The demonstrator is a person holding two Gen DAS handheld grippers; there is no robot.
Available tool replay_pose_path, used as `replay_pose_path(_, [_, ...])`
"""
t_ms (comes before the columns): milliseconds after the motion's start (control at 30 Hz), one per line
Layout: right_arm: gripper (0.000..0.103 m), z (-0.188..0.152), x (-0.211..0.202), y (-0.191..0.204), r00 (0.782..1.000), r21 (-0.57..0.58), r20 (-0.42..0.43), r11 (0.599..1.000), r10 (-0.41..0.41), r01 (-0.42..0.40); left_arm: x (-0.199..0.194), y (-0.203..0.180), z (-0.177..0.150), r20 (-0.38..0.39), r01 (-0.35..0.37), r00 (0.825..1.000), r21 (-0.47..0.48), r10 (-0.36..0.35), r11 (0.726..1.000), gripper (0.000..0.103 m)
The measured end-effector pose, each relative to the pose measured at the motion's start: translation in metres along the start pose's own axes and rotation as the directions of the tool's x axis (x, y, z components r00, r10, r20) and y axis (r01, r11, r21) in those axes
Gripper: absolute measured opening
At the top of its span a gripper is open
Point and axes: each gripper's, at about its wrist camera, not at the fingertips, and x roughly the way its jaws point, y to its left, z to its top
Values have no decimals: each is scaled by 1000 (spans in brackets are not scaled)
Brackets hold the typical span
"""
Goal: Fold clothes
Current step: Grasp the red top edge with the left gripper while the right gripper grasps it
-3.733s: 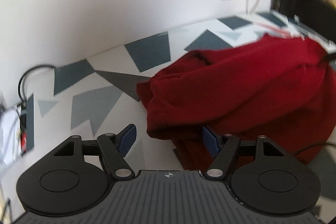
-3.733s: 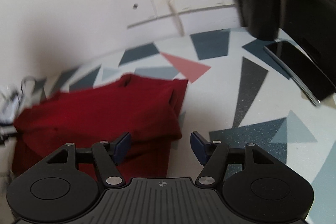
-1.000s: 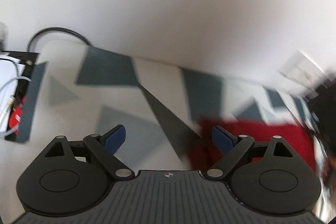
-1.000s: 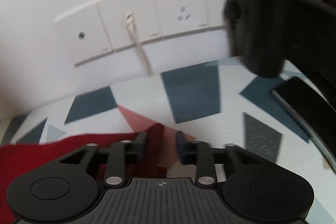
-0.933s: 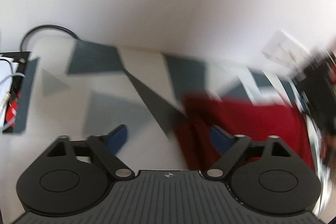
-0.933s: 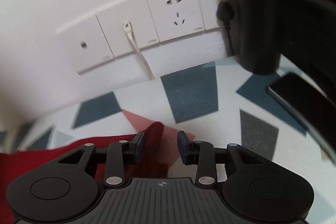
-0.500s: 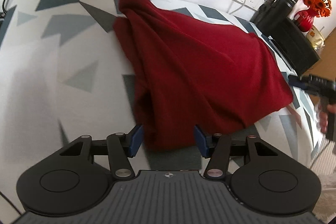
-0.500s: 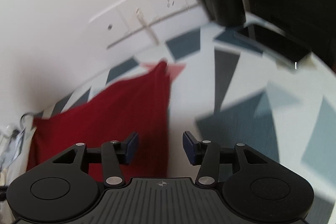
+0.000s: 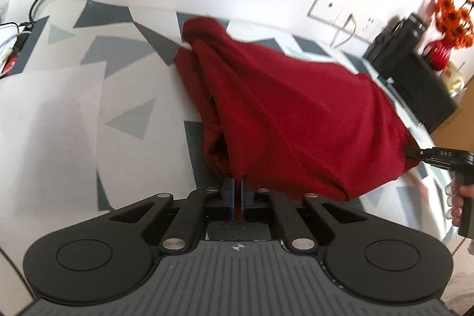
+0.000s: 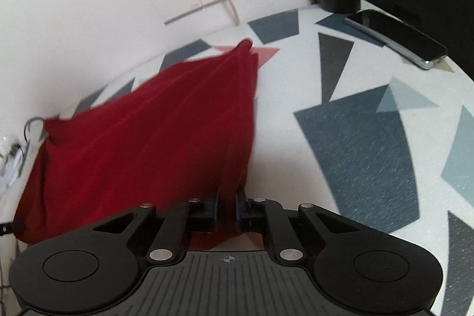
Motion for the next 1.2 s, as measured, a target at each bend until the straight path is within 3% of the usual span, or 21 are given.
replay_pose_path(133, [6, 9, -15, -16, 999, 46, 24, 998, -31, 30, -2, 14, -18, -40, 7, 999, -60, -9, 998, 3])
replay_pose_path(367, [6, -4, -16, -13, 995, -1, -56, 997, -80, 80, -1, 17, -44, -130, 46, 989, -129, -63, 991, 7])
replay_pose_path(433, [13, -7, -16, -14, 991, 4, -88, 995, -98, 99, -2, 18, -43, -163, 50, 984, -135, -72, 990, 21])
replay_pose_path(500, [34, -7, -17, -12, 988, -14, -94, 992, -125, 124, -6, 14, -34, -154, 28, 987, -99, -44, 995, 27])
replay_pose_path(700, [36, 19, -22, -4, 996, -47, -16, 995, -85, 84, 2, 17, 11, -52, 56, 997, -118, -62, 991, 27])
replay_pose_path(833, [36, 44, 0, 2, 999, -70, 5, 996, -48, 48, 32, 18, 32, -54, 27, 998, -127, -34, 992, 27])
replay_pose_path(967, [44, 67, 33, 8, 999, -111, 24, 993, -40, 42, 49, 27, 38, -43, 25, 998, -219, -35, 975, 27])
replay_pose_path(1000, [44, 72, 41, 8, 999, -106, 28, 993, -40, 43, 49, 29, 38, -35, 31, 999, -237, -40, 971, 22])
replay_pose_path(1033, [44, 77, 48, 7, 999, -100, 33, 994, -41, 44, 49, 28, 37, -26, 42, 998, -245, -50, 969, 8])
replay_pose_path(1200, [42, 97, 77, 10, 997, -125, 60, 991, -43, 51, 37, 18, 35, 12, 39, 999, -234, -37, 971, 6])
